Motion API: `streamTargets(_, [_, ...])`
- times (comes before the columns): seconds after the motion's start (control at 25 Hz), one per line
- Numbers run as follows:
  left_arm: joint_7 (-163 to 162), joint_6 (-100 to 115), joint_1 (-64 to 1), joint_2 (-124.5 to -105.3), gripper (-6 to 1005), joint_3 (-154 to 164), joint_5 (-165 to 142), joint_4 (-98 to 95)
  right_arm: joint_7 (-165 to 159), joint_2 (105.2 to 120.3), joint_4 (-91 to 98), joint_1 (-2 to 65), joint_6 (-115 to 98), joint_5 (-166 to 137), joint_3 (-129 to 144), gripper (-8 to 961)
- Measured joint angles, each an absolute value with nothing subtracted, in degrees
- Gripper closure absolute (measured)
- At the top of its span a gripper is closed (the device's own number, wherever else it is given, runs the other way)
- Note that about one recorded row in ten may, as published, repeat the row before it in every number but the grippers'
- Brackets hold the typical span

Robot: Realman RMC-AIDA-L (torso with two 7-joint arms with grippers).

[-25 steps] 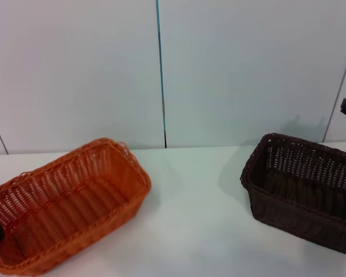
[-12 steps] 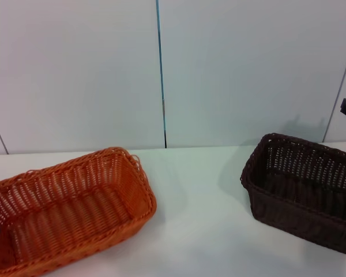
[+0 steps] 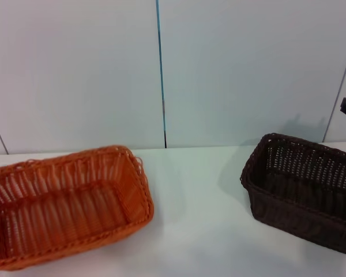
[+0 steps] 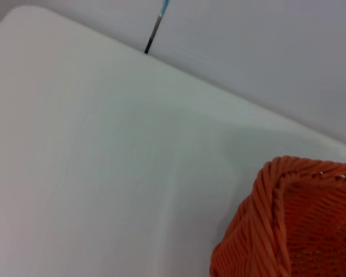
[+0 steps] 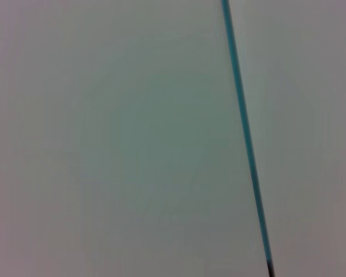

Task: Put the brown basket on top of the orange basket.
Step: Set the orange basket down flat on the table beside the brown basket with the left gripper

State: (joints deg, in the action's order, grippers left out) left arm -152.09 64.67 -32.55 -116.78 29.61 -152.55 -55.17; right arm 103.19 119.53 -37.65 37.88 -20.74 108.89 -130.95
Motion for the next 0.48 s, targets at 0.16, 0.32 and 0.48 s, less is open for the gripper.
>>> streamTargets(0.16, [-152.19, 65.96, -32.49, -116.6, 870, 26.81, -149.34, -56.15, 103.19, 119.53, -37.69, 37.77, -20.74, 108.9, -131.02, 238])
streamTargets(0.32, [-152.19, 67.84, -32.28, -116.44, 870, 25.92, -146.81, -57.8, 103.19, 119.53, -37.71, 37.76, -20.74, 108.9, -131.16, 238])
streamTargets(0.48, [-153.15, 70.42, -32.24, -116.35, 870, 25.75, -146.7, -60.19, 103.19, 119.53, -37.82, 37.89, -20.74, 108.9, -131.2, 238])
